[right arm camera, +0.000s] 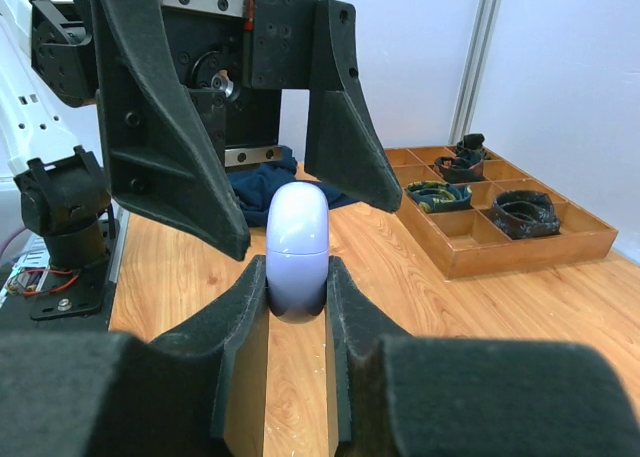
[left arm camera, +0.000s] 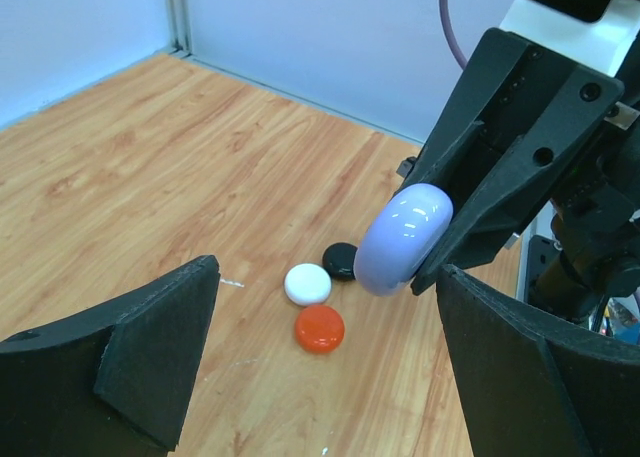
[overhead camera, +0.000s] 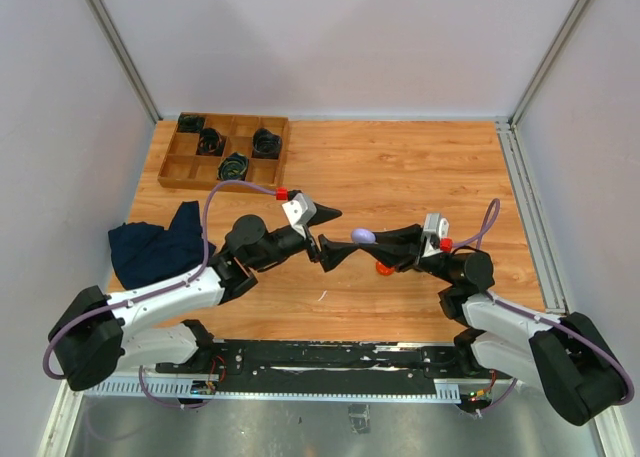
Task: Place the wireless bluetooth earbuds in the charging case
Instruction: Open the charging case.
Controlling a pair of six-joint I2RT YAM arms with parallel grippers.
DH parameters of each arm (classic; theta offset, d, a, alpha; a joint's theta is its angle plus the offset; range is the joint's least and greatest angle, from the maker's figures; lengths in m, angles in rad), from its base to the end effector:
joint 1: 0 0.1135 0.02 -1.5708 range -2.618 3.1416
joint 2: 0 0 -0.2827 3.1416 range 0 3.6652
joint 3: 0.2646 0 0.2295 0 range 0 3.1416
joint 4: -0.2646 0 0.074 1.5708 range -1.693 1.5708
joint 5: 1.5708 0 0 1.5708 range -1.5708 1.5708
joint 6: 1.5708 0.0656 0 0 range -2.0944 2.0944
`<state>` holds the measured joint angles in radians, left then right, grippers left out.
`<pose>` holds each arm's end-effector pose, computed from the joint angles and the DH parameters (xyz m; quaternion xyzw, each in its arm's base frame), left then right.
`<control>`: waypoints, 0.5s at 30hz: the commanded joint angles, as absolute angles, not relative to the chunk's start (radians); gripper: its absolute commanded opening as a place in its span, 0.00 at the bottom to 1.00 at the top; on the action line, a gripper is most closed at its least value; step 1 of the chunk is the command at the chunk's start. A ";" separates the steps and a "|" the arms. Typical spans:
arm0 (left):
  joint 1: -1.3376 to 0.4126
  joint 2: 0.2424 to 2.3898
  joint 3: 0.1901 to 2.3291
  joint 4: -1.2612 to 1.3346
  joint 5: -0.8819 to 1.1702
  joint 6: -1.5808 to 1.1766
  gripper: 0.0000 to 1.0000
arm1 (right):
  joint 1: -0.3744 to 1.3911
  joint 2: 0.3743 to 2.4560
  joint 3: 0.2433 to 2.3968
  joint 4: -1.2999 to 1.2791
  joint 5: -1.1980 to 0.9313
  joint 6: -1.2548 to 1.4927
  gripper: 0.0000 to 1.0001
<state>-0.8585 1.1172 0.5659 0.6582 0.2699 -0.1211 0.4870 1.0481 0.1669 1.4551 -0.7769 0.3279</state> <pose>0.1519 -0.2027 0.3174 0.3320 0.5817 -0.4261 0.6081 0.1265 0.1190 0.2913 -0.3668 0.4146 0.4884 0.6746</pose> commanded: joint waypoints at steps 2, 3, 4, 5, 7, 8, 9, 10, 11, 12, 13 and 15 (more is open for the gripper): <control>-0.850 1.135 0.584 0.709 0.255 -0.127 0.95 | 0.502 1.047 0.166 1.529 -0.804 0.344 0.01; -0.849 1.136 0.584 0.707 0.246 -0.127 0.95 | 0.501 1.048 0.167 1.528 -0.804 0.344 0.01; -0.847 1.138 0.586 0.705 0.235 -0.129 0.95 | 0.502 1.047 0.166 1.529 -0.804 0.346 0.01; -0.844 1.139 0.587 0.704 0.232 -0.135 0.95 | 0.501 1.047 0.166 1.529 -0.807 0.346 0.01; -0.839 1.139 0.587 0.711 0.223 -0.152 0.95 | 0.502 1.048 0.167 1.529 -0.812 0.347 0.01; -0.836 1.140 0.589 0.712 0.219 -0.159 0.95 | 0.502 1.047 0.168 1.528 -0.816 0.348 0.01; -0.831 1.137 0.590 0.712 0.216 -0.166 0.95 | 0.501 1.048 0.169 1.529 -0.820 0.347 0.01; -0.828 1.134 0.590 0.712 0.212 -0.174 0.95 | 0.502 1.050 0.169 1.529 -0.824 0.348 0.01; -0.824 1.133 0.592 0.713 0.212 -0.181 0.95 | 0.502 1.051 0.169 1.531 -0.827 0.347 0.01; -0.821 1.131 0.592 0.712 0.208 -0.187 0.95 | 0.502 1.052 0.170 1.530 -0.829 0.348 0.01; -0.820 1.129 0.595 0.713 0.206 -0.192 0.95 | 0.502 1.053 0.170 1.531 -0.831 0.347 0.01; -0.818 1.129 0.599 0.712 0.207 -0.201 0.94 | 0.500 1.056 0.170 1.531 -0.837 0.347 0.01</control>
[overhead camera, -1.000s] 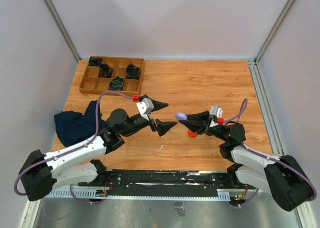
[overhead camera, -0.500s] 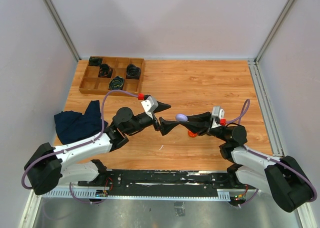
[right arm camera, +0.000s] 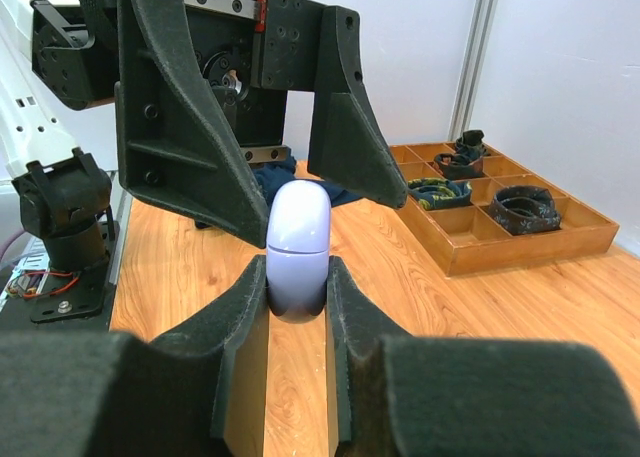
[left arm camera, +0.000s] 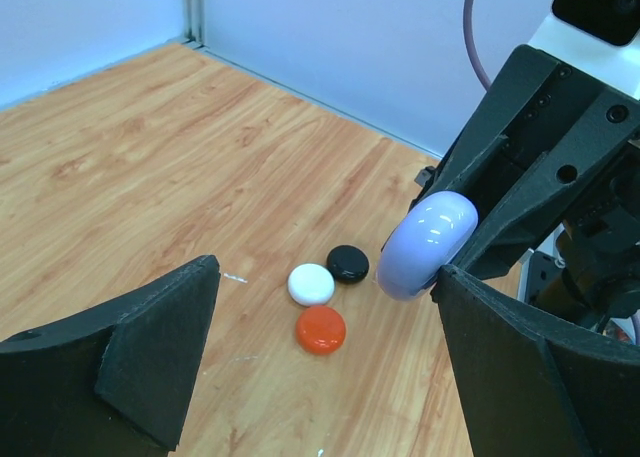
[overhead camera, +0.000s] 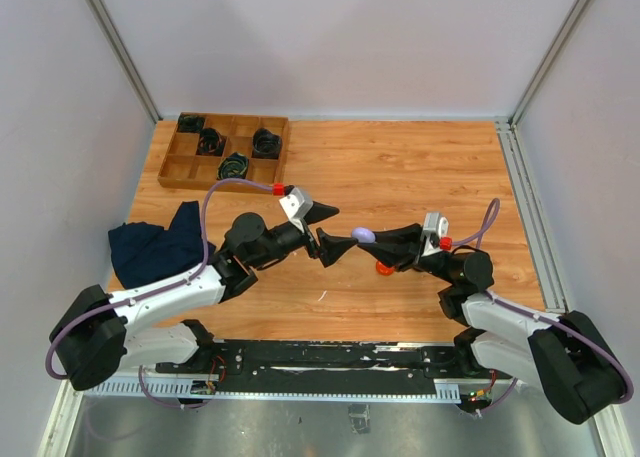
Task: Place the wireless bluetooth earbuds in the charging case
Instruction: Open the charging case.
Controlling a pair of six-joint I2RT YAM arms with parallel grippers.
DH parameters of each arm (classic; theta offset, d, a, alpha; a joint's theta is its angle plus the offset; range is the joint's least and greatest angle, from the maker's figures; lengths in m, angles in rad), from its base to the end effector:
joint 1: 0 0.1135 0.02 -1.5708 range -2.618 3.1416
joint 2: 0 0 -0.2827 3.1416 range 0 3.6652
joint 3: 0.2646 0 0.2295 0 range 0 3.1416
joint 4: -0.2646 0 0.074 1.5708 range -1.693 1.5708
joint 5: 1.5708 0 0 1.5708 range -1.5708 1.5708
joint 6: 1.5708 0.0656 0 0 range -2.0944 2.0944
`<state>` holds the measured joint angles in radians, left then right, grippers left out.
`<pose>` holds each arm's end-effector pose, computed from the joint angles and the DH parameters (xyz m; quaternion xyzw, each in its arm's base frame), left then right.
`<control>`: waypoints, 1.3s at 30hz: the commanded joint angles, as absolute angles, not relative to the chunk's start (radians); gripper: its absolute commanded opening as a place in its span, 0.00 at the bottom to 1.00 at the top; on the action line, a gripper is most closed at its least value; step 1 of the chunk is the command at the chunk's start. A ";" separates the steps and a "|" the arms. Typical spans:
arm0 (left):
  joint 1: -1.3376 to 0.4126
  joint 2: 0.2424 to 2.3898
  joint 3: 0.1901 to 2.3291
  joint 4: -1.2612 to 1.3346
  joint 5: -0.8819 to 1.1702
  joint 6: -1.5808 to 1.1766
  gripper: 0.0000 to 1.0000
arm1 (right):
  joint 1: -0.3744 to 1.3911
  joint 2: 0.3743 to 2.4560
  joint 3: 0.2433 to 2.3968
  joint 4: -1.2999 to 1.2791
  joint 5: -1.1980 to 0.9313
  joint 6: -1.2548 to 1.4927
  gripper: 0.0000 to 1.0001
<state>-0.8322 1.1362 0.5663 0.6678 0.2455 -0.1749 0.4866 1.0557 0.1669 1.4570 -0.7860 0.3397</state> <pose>0.1611 -0.2006 0.3144 0.3010 0.6016 -0.4268 0.6043 0.1272 0.1198 0.2902 -0.3675 0.4181 0.4938 0.6681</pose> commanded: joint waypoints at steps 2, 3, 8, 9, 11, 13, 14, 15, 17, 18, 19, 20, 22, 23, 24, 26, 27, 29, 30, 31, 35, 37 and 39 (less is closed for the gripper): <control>-0.816 1.130 0.604 0.711 0.208 -0.207 0.94 | 0.502 1.057 0.172 1.530 -0.842 0.347 0.01; -0.816 1.130 0.607 0.708 0.207 -0.210 0.94 | 0.501 1.058 0.172 1.531 -0.843 0.346 0.01; -0.810 1.123 0.618 0.698 0.189 -0.218 0.94 | 0.502 1.066 0.173 1.531 -0.848 0.347 0.01; -0.808 1.120 0.621 0.698 0.187 -0.221 0.94 | 0.501 1.068 0.174 1.530 -0.848 0.346 0.01; -0.806 1.113 0.624 0.695 0.186 -0.225 0.94 | 0.502 1.071 0.174 1.530 -0.848 0.346 0.01; -0.805 1.109 0.629 0.689 0.188 -0.230 0.94 | 0.502 1.073 0.174 1.530 -0.847 0.345 0.01; -0.805 1.108 0.630 0.689 0.190 -0.231 0.94 | 0.502 1.072 0.173 1.531 -0.846 0.345 0.01; -0.805 1.106 0.630 0.687 0.193 -0.233 0.94 | 0.502 1.073 0.173 1.531 -0.845 0.344 0.01; -0.805 1.103 0.630 0.680 0.197 -0.235 0.94 | 0.502 1.073 0.171 1.530 -0.838 0.341 0.01; -0.805 1.102 0.629 0.677 0.200 -0.238 0.94 | 0.502 1.073 0.170 1.530 -0.833 0.340 0.01; -0.805 1.100 0.629 0.672 0.201 -0.242 0.95 | 0.501 1.074 0.168 1.529 -0.827 0.337 0.01; -0.805 1.097 0.630 0.666 0.201 -0.249 0.95 | 0.502 1.075 0.167 1.529 -0.820 0.333 0.01; -0.805 1.089 0.631 0.640 0.191 -0.265 0.96 | 0.501 1.075 0.157 1.528 -0.796 0.320 0.01; -0.805 1.083 0.631 0.620 0.178 -0.274 0.96 | 0.501 1.074 0.152 1.527 -0.784 0.312 0.01; -0.805 1.077 0.633 0.595 0.156 -0.279 0.96 | 0.502 1.075 0.147 1.524 -0.770 0.298 0.01; -0.805 1.066 0.647 0.514 0.089 -0.292 0.96 | 0.501 1.075 0.139 1.508 -0.747 0.276 0.01; -0.805 1.061 0.656 0.460 0.050 -0.298 0.96 | 0.502 1.077 0.137 1.497 -0.738 0.267 0.01; -0.805 1.058 0.670 0.353 -0.024 -0.317 0.96 | 0.502 1.079 0.136 1.476 -0.723 0.247 0.01; -0.805 1.059 0.677 0.298 -0.051 -0.327 0.96 | 0.502 1.079 0.136 1.464 -0.717 0.238 0.01; -0.805 1.062 0.683 0.249 -0.078 -0.335 0.96 | 0.501 1.080 0.134 1.452 -0.710 0.229 0.01; -0.794 1.072 0.677 0.070 -0.160 -0.363 0.96 | 0.502 1.097 0.133 1.442 -0.698 0.217 0.01; -0.785 1.071 0.665 0.012 -0.196 -0.377 0.96 | 0.502 1.113 0.136 1.450 -0.702 0.222 0.01; -0.770 1.067 0.648 -0.027 -0.222 -0.394 0.96 | 0.502 1.131 0.136 1.464 -0.705 0.228 0.01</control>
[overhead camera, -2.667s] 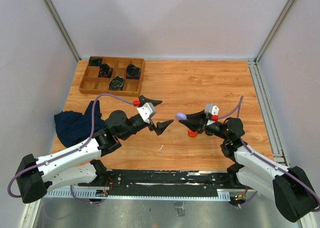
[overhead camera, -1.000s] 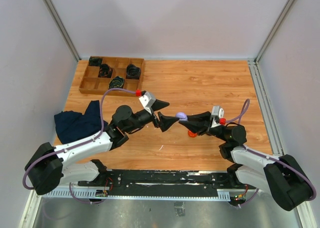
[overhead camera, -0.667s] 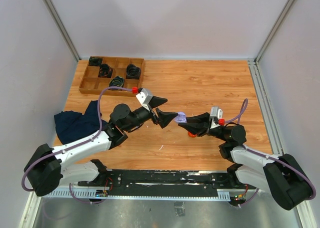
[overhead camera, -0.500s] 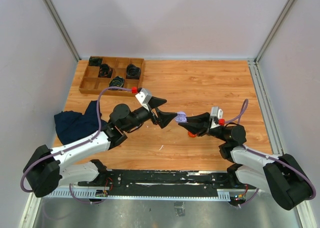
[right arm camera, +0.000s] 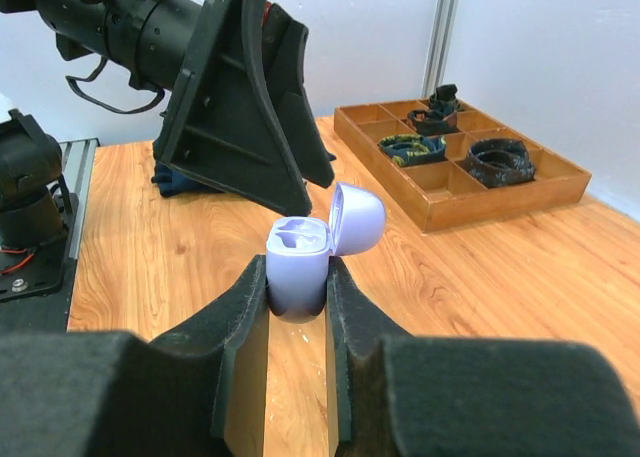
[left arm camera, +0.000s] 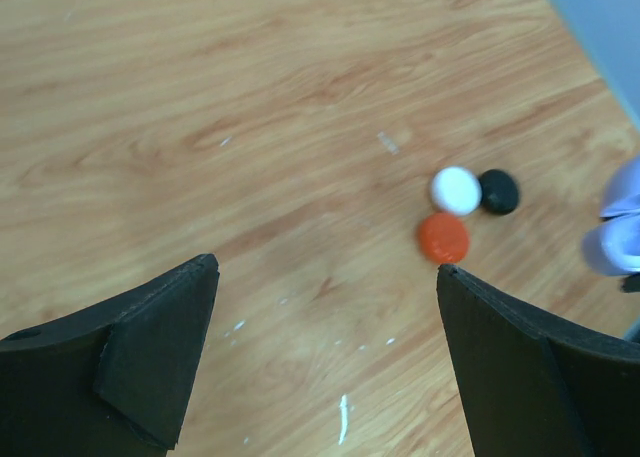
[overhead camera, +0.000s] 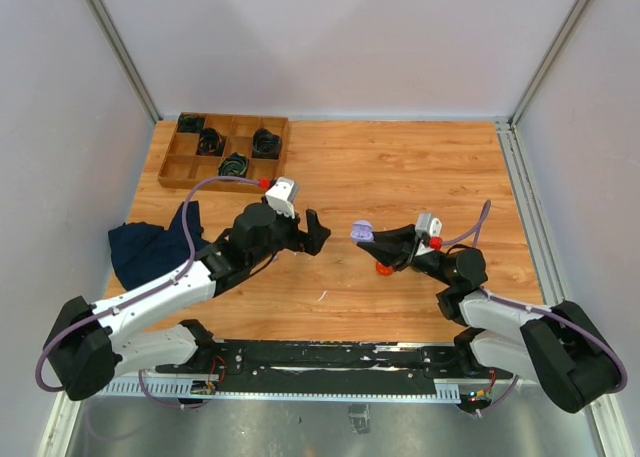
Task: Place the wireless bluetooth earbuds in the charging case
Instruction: Open the charging case, then pick up the earbud from the center of the board.
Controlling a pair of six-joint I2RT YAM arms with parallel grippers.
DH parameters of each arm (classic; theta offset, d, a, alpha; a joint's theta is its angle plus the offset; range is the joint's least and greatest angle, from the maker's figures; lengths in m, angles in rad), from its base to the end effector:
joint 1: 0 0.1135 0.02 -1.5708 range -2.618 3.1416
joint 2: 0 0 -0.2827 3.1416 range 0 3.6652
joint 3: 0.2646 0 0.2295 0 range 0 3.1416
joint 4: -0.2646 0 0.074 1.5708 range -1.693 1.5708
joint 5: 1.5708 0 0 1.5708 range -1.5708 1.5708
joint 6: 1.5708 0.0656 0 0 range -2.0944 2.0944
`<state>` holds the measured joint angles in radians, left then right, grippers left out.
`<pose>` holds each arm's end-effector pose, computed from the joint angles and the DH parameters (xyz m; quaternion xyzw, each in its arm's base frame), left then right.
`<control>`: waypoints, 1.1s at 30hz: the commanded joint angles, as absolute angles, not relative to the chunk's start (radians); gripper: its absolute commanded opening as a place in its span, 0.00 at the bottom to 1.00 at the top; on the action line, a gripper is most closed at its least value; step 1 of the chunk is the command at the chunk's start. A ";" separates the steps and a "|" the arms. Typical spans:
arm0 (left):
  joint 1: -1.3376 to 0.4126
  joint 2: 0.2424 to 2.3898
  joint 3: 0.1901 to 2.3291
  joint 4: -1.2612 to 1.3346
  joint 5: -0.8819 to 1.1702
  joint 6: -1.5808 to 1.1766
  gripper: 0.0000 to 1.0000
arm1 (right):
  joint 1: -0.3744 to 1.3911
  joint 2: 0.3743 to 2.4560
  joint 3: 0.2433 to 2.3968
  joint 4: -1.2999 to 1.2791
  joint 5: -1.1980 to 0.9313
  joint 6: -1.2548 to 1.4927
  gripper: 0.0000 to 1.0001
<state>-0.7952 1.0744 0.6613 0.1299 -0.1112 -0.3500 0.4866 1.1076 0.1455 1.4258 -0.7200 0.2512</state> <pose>0.1774 -0.1705 0.2892 0.1438 0.7862 -0.2874 0.5278 0.1388 0.1224 0.2742 -0.3554 0.4534 0.4598 0.6758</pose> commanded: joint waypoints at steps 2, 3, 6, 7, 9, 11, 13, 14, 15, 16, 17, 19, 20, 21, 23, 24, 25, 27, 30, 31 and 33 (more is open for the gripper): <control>-0.745 1.061 0.626 -0.053 -0.235 -0.413 0.96 | 0.502 1.152 0.137 1.485 -0.707 0.236 0.01; -0.730 1.060 0.617 -0.063 -0.234 -0.422 0.95 | 0.501 1.163 0.138 1.495 -0.707 0.239 0.01; -0.684 1.068 0.595 -0.090 -0.231 -0.448 0.94 | 0.502 1.192 0.141 1.514 -0.711 0.246 0.01; -0.671 1.074 0.588 -0.098 -0.231 -0.454 0.94 | 0.502 1.201 0.142 1.519 -0.714 0.248 0.01; -0.653 1.090 0.573 -0.108 -0.232 -0.464 0.93 | 0.502 1.212 0.147 1.523 -0.724 0.251 0.01; -0.633 1.109 0.552 -0.096 -0.219 -0.475 0.93 | 0.502 1.216 0.150 1.523 -0.733 0.255 0.01; -0.613 1.136 0.543 -0.083 -0.203 -0.480 0.91 | 0.502 1.216 0.152 1.523 -0.735 0.257 0.01; -0.604 1.151 0.543 -0.077 -0.197 -0.480 0.91 | 0.501 1.219 0.152 1.522 -0.735 0.256 0.01; -0.595 1.168 0.544 -0.072 -0.190 -0.480 0.90 | 0.501 1.220 0.152 1.523 -0.735 0.255 0.01; -0.589 1.184 0.546 -0.067 -0.186 -0.481 0.90 | 0.501 1.222 0.152 1.522 -0.735 0.256 0.01; -0.582 1.202 0.549 -0.064 -0.178 -0.482 0.90 | 0.501 1.223 0.152 1.523 -0.736 0.256 0.01; -0.571 1.236 0.555 -0.057 -0.153 -0.483 0.90 | 0.501 1.222 0.152 1.523 -0.736 0.255 0.01; -0.568 1.251 0.559 -0.055 -0.143 -0.485 0.89 | 0.502 1.220 0.152 1.523 -0.735 0.253 0.01; -0.565 1.263 0.563 -0.057 -0.135 -0.485 0.89 | 0.502 1.221 0.152 1.523 -0.736 0.253 0.01; -0.565 1.285 0.568 -0.056 -0.117 -0.486 0.89 | 0.502 1.218 0.152 1.523 -0.737 0.253 0.01; -0.565 1.294 0.569 -0.055 -0.108 -0.487 0.89 | 0.502 1.218 0.152 1.522 -0.738 0.253 0.01; -0.565 1.303 0.570 -0.052 -0.102 -0.488 0.89 | 0.501 1.217 0.152 1.523 -0.738 0.254 0.01; -0.565 1.322 0.572 -0.047 -0.091 -0.485 0.89 | 0.502 1.218 0.153 1.523 -0.739 0.255 0.01; -0.563 1.353 0.581 -0.043 -0.080 -0.474 0.89 | 0.501 1.219 0.155 1.522 -0.745 0.257 0.01; -0.563 1.365 0.586 -0.043 -0.079 -0.469 0.89 | 0.502 1.221 0.155 1.522 -0.748 0.258 0.01; -0.563 1.390 0.602 -0.043 -0.080 -0.455 0.90 | 0.501 1.223 0.158 1.523 -0.751 0.260 0.01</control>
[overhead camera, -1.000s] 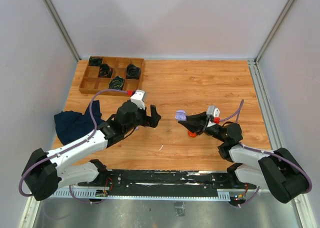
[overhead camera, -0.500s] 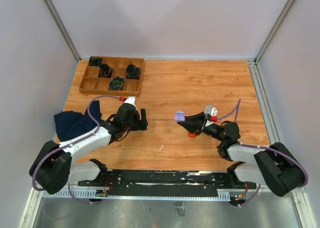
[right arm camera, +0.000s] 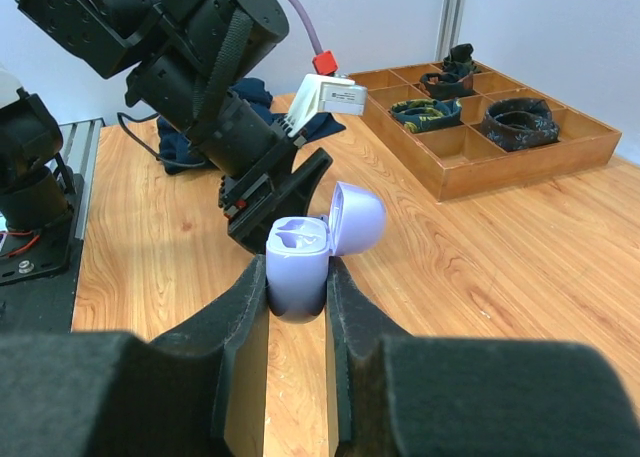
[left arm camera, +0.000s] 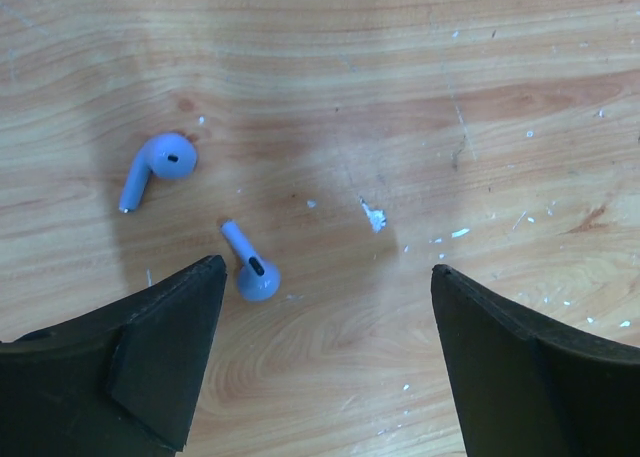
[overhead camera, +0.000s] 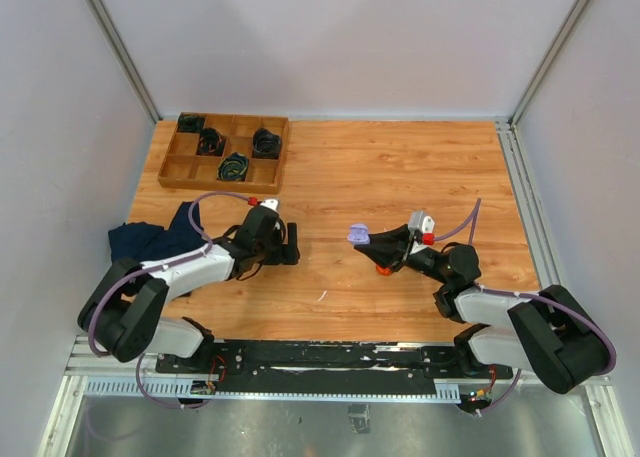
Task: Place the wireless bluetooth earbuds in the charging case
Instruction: Pick up the earbud from the center of the board.
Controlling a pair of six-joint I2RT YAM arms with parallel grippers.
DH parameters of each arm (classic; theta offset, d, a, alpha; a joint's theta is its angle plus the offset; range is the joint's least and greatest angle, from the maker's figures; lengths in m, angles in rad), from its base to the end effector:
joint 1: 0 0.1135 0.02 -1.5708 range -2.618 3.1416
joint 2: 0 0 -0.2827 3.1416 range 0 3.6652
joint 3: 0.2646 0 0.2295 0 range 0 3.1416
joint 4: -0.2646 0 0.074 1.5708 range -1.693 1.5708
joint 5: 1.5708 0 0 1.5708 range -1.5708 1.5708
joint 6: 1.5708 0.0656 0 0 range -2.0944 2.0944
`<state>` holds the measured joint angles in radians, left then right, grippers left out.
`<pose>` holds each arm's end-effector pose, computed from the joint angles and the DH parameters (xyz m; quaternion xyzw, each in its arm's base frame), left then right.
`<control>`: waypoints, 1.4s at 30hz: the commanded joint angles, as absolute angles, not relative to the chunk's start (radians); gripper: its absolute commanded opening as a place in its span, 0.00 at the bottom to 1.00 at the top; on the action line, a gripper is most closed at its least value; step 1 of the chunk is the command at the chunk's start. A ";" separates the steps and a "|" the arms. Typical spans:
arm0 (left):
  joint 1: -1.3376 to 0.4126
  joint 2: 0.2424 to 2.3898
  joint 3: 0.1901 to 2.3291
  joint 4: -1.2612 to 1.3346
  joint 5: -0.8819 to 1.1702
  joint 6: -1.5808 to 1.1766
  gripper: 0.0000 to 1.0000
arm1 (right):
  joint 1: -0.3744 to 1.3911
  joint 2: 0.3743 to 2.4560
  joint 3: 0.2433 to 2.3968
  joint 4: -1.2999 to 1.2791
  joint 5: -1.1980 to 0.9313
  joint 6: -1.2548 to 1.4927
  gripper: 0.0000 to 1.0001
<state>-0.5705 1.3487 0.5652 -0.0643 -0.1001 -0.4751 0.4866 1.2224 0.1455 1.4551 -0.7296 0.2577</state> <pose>0.2132 -0.1290 0.1710 0.0269 0.9340 -0.1358 0.3294 0.1524 0.1301 0.2580 -0.3532 0.4875 0.4677 0.6472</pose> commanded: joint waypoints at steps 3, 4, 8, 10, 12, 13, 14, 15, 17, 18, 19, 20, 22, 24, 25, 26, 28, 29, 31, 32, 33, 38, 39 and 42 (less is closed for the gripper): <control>-0.561 1.436 0.628 -0.053 -0.078 -0.433 0.90 | 0.502 1.221 0.156 1.523 -0.752 0.259 0.01; -0.561 1.450 0.639 -0.059 -0.071 -0.426 0.90 | 0.501 1.220 0.157 1.523 -0.752 0.259 0.01; -0.561 1.492 0.670 -0.075 -0.005 -0.395 0.90 | 0.502 1.218 0.157 1.522 -0.752 0.259 0.01; -0.561 1.507 0.681 -0.078 0.038 -0.382 0.89 | 0.502 1.220 0.157 1.523 -0.754 0.260 0.01; -0.562 1.517 0.690 -0.084 0.088 -0.372 0.89 | 0.502 1.221 0.159 1.522 -0.755 0.262 0.01; -0.563 1.522 0.696 -0.089 0.111 -0.371 0.89 | 0.502 1.221 0.159 1.522 -0.755 0.262 0.01; -0.564 1.526 0.699 -0.097 0.125 -0.367 0.89 | 0.501 1.221 0.158 1.523 -0.755 0.262 0.01; -0.566 1.528 0.702 -0.106 0.138 -0.365 0.89 | 0.502 1.222 0.158 1.522 -0.755 0.262 0.01; -0.570 1.527 0.707 -0.134 0.148 -0.362 0.89 | 0.502 1.220 0.158 1.523 -0.755 0.261 0.01; -0.574 1.523 0.706 -0.147 0.149 -0.361 0.89 | 0.502 1.221 0.158 1.522 -0.755 0.261 0.01; -0.577 1.517 0.705 -0.161 0.146 -0.361 0.89 | 0.501 1.221 0.158 1.522 -0.756 0.262 0.01; -0.580 1.512 0.703 -0.175 0.137 -0.365 0.89 | 0.501 1.221 0.159 1.523 -0.757 0.262 0.01; -0.581 1.494 0.695 -0.200 0.114 -0.372 0.89 | 0.502 1.223 0.160 1.522 -0.757 0.264 0.01; -0.581 1.482 0.689 -0.221 0.094 -0.378 0.89 | 0.501 1.223 0.160 1.522 -0.758 0.264 0.01; -0.581 1.478 0.690 -0.230 0.087 -0.380 0.89 | 0.501 1.224 0.160 1.523 -0.758 0.265 0.01; -0.583 1.474 0.689 -0.238 0.083 -0.383 0.89 | 0.502 1.221 0.160 1.522 -0.759 0.265 0.01; -0.583 1.469 0.687 -0.250 0.082 -0.386 0.89 | 0.502 1.219 0.160 1.523 -0.758 0.265 0.01; -0.583 1.467 0.684 -0.254 0.082 -0.390 0.89 | 0.502 1.218 0.160 1.522 -0.758 0.265 0.01; -0.583 1.461 0.679 -0.261 0.078 -0.395 0.90 | 0.502 1.217 0.159 1.522 -0.758 0.265 0.01; -0.583 1.458 0.675 -0.267 0.079 -0.398 0.90 | 0.502 1.217 0.159 1.523 -0.759 0.265 0.01; -0.584 1.455 0.673 -0.273 0.079 -0.398 0.90 | 0.502 1.216 0.158 1.523 -0.758 0.265 0.01; -0.597 1.391 0.705 -0.285 0.068 -0.402 0.90 | 0.501 1.217 0.160 1.522 -0.759 0.268 0.01; -0.597 1.376 0.720 -0.292 0.054 -0.401 0.90 | 0.501 1.219 0.160 1.522 -0.759 0.268 0.01; -0.597 1.349 0.768 -0.305 0.022 -0.385 0.90 | 0.501 1.219 0.160 1.523 -0.759 0.267 0.01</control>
<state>-0.5915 1.4033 0.7033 -0.2665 0.0677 -0.3935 0.4866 1.2228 0.1455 1.4616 -0.7406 0.2634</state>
